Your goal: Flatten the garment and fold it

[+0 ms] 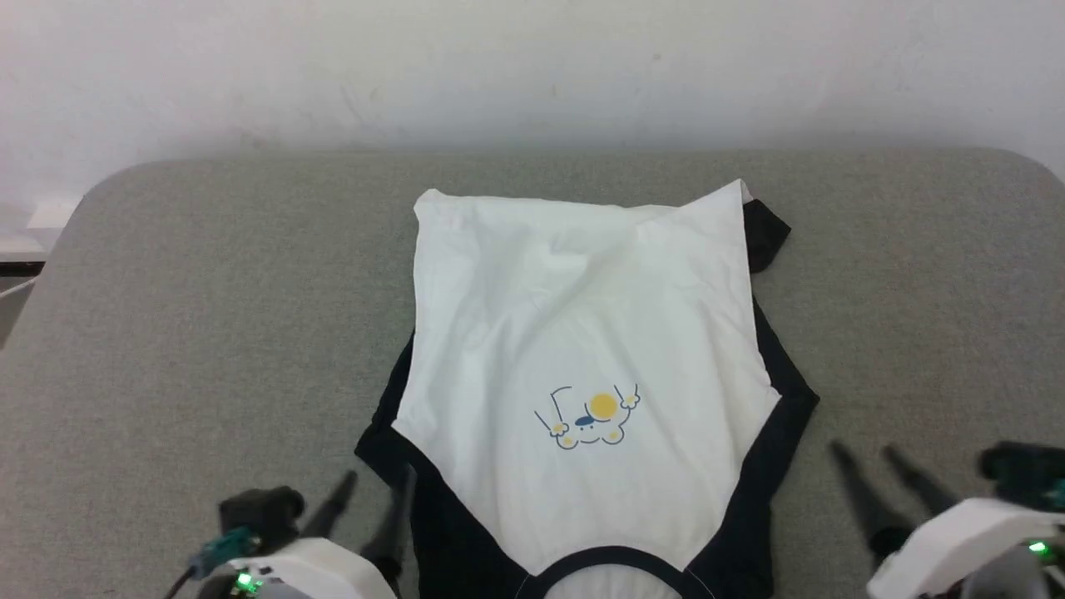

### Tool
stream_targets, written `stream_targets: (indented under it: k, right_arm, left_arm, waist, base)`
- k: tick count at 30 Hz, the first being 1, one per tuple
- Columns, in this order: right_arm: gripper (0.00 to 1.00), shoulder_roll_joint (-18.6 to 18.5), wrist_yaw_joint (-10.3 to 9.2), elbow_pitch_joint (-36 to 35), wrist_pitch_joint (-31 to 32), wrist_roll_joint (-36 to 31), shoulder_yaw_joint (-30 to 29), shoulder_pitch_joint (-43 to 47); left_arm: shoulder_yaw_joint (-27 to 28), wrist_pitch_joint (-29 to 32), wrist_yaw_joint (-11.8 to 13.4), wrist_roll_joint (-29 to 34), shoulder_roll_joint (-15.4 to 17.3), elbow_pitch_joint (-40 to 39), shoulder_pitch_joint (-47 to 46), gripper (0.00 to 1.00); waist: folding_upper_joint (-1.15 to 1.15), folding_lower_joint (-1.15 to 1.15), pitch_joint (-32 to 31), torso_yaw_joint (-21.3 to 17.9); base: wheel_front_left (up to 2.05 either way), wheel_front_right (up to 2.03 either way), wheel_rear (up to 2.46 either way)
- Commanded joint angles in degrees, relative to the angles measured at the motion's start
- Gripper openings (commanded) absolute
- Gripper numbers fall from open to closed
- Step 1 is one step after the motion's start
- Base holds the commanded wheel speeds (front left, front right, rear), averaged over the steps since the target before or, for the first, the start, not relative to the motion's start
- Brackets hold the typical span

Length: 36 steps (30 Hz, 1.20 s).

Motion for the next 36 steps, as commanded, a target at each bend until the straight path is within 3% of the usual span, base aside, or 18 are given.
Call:
stream_targets:
  k: [1,3,6,9,13,19,24,29,36]
  right_arm:
    - [1.00,0.4,-0.03,-1.9,-2.6,-2.0,-1.7,0.3]
    - [1.00,0.8,-0.03,-5.0,-7.9,-5.2,-3.1,0.4]
    - [1.00,1.1,-0.03,-7.6,-17.5,-6.8,-3.7,0.4]
    - [1.00,1.1,-0.03,-7.6,-25.9,-10.2,-2.7,0.5]
    - [1.00,1.1,-0.03,-5.9,-34.9,-15.1,-2.2,0.3]
    - [1.00,1.1,-0.03,-2.9,-39.0,-17.0,-4.3,0.7]
    - [1.00,1.1,-0.03,-3.2,-39.2,-14.5,-5.0,1.6]
    - [1.00,1.1,-0.03,-3.2,-39.2,-13.5,-3.7,1.6]
    - [1.00,1.1,-0.03,-3.9,-39.2,-13.8,-4.3,0.6]
  left_arm:
    - [1.9,-2.3,1.7,1.3,0.1,-1.5,1.1,1.00]
    - [5.9,-4.5,4.4,4.4,-0.6,-4.6,2.1,1.00]
    - [14.6,-4.8,5.2,14.0,-4.3,-12.2,3.4,1.00]
    - [22.0,-4.9,3.7,25.9,-9.0,-18.4,6.4,1.00]
    - [28.8,-4.9,1.1,37.0,-15.5,-22.7,10.0,1.00]
    - [31.1,-4.9,-3.5,48.8,-20.2,-22.6,15.4,1.00]
    - [32.5,-4.9,-5.2,51.2,-23.4,-19.8,18.2,1.00]
    - [33.3,-4.9,-7.8,52.8,-24.5,-18.1,17.8,1.00]
    - [35.0,-4.9,-9.6,54.4,-25.3,-17.8,17.1,1.00]
  waist:
    - [0.00,0.00,-0.4,0.2]
    - [0.00,0.00,-0.6,0.3]
    - [0.00,0.00,-0.4,0.6]
    - [0.00,0.00,0.0,0.5]
    - [0.00,0.00,0.4,0.1]
    - [0.00,0.00,0.4,-0.1]
    - [0.00,0.00,0.7,-0.3]
    - [0.00,0.00,1.4,-0.6]
    - [0.00,0.00,2.0,-1.0]
  base:
    - [0.00,0.00,0.00]
    - [0.00,0.00,0.00]
    - [0.00,0.00,0.00]
    - [0.00,0.00,0.00]
    - [0.00,0.00,0.00]
    - [0.00,0.00,0.00]
    - [0.00,0.00,0.00]
    - [0.00,0.00,0.00]
    - [0.00,0.00,0.00]
